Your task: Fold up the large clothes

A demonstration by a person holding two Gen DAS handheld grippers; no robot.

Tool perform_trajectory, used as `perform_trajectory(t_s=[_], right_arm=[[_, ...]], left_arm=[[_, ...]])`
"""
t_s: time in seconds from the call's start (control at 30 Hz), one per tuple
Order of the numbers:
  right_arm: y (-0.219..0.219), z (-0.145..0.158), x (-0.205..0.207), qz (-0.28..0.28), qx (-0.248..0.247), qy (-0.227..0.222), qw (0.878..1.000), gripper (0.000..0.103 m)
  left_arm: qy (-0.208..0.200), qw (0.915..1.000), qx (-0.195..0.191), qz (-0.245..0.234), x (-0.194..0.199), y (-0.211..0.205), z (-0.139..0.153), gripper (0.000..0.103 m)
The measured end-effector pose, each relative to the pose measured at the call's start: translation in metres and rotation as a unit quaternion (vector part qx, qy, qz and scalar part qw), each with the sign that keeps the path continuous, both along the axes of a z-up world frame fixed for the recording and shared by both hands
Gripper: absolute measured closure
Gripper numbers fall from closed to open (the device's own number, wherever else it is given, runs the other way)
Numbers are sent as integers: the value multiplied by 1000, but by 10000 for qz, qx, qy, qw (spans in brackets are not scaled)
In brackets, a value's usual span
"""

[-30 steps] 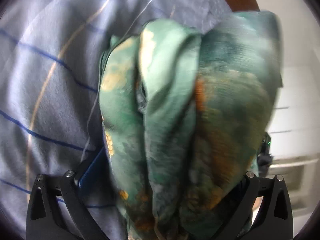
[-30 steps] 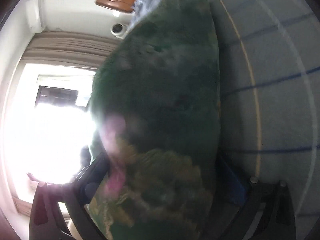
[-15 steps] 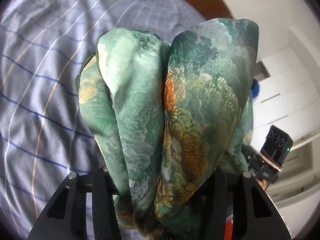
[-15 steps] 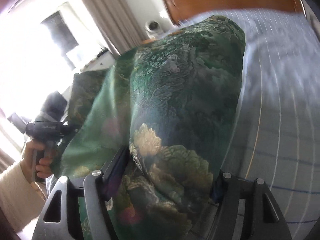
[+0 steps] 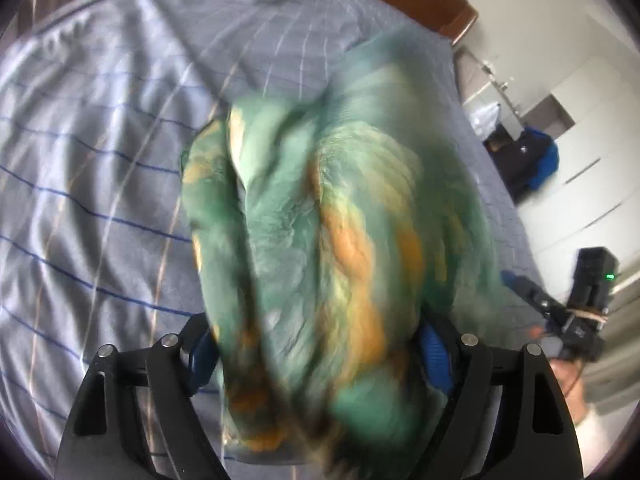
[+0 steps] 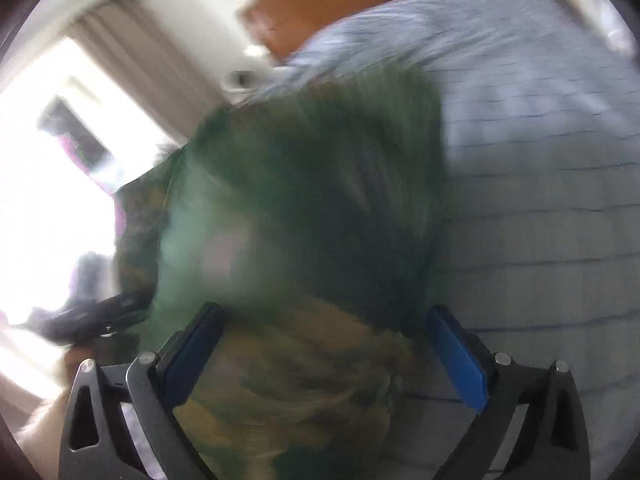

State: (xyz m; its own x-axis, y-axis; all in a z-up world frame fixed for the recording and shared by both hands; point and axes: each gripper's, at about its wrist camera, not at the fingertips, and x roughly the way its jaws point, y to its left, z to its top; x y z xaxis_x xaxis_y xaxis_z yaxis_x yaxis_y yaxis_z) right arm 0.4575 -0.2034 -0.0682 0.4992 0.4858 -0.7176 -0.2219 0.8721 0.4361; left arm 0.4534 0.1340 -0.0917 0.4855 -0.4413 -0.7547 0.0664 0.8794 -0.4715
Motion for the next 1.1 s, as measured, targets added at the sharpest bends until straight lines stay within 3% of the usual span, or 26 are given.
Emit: perform_trajectory(t_s=[0.13,0.2,0.3,0.33,0.4,0.5,0.67,0.7,0.87,0.97,1.1], right_arm=[[-8,25,-40,105,-424,-584,9973,1],[-5,45,-70,195,-917,-917,9914,1],[-1,66,-111,211,-1416,-1238,9819,1],[2,72,-129,191,-1547,-1324,9789,1],[-2,83,-154,119,-1714,-1457,9743,1],[-6,92,-209,-132,-1983,-1672,9657,1],[-15,95,-300,-487,-1863,-1887,9630,1],[-16,95,-313,-540,-1853,-1922,9622,1],[-26,110,-374,-1016,-1719,-2363,9509,1],[-32,113,-394,-1215,-1478,-2490,9494,0],[-29,103,-390,-1039,-1580,-2007,9612,0]], left_arm=[[-603,9980,122,162,-42,6,34,16],[-1113,9910,709,235,-71,0,57,9],[-1984,9665,1600,301,-126,-19,96,1],[-2274,9546,1891,364,-151,-29,108,0],[-2618,9393,2175,428,-180,-43,118,0],[-2950,9280,2224,475,-230,-55,123,0],[-2698,9407,1982,541,-272,-75,116,0],[-2667,9399,2053,581,-277,-79,116,0],[-2902,9195,2501,884,-320,-96,126,0],[-2900,9180,2568,843,-332,-101,127,0],[-2703,9195,2784,636,-335,-111,123,0]])
